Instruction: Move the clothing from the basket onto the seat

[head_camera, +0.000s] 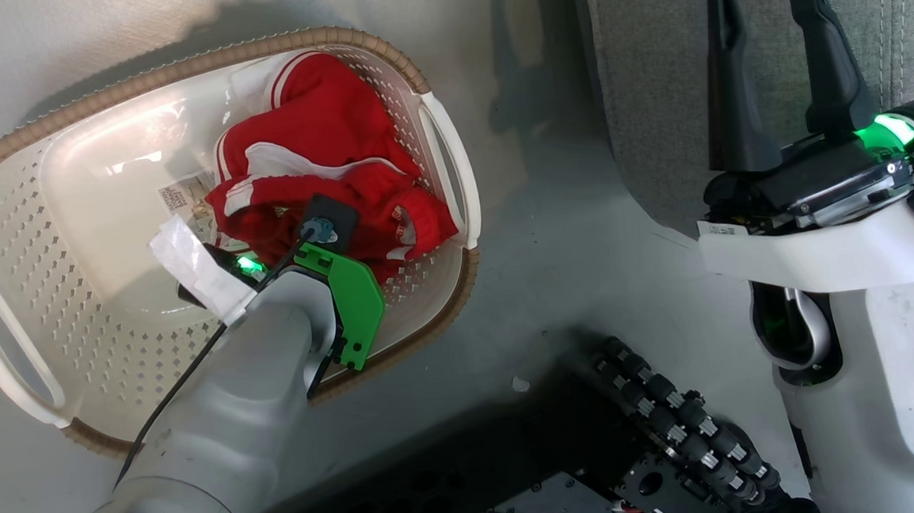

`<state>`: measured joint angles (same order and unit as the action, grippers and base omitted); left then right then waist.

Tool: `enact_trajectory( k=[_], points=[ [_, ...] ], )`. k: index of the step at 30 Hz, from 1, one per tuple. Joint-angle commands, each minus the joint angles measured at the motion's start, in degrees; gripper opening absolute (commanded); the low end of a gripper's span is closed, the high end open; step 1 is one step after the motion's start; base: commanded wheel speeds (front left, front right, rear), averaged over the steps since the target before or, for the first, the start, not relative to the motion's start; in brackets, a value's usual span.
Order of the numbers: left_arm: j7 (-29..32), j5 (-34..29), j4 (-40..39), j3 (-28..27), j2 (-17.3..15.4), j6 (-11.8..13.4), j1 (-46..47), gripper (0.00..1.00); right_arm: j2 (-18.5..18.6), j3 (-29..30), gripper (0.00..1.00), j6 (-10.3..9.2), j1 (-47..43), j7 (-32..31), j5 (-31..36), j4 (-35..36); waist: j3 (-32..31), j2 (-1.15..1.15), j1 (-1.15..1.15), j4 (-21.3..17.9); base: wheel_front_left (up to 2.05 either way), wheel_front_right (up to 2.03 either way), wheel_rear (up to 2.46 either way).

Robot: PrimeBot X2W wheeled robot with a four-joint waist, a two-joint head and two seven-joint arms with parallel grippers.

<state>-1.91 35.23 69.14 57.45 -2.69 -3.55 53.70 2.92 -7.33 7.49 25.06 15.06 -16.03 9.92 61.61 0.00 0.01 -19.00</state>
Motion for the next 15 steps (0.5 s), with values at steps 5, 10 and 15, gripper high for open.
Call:
enact_trajectory(
  k=[5, 10, 15],
  points=[
    [-2.2, 0.3, 0.7, 0.6, -0.4, -0.6, 1.7, 0.0, 0.0, 1.0, 1.0, 0.0, 0.5, 0.2, 0.1, 0.5, -0.9, 0.0, -0.01, 0.3, 0.0, 0.0, 0.0],
    [-5.9, -0.7, -0.4, 2.2, -0.4, -1.6, 0.6, 0.0, 0.0, 0.8, 1.0, 0.0, -0.2, 0.2, 1.1, -0.6, -3.9, 0.0, -0.01, 1.8, 0.0, 0.0, 0.0],
    [-10.2, -0.9, -1.8, 3.1, -0.3, -2.3, -1.2, 0.0, 0.0, 0.8, 1.0, 0.0, -1.5, 0.2, 2.4, -1.7, -8.4, 0.0, -0.01, 3.7, 0.0, 0.0, 0.0]
  ],
)
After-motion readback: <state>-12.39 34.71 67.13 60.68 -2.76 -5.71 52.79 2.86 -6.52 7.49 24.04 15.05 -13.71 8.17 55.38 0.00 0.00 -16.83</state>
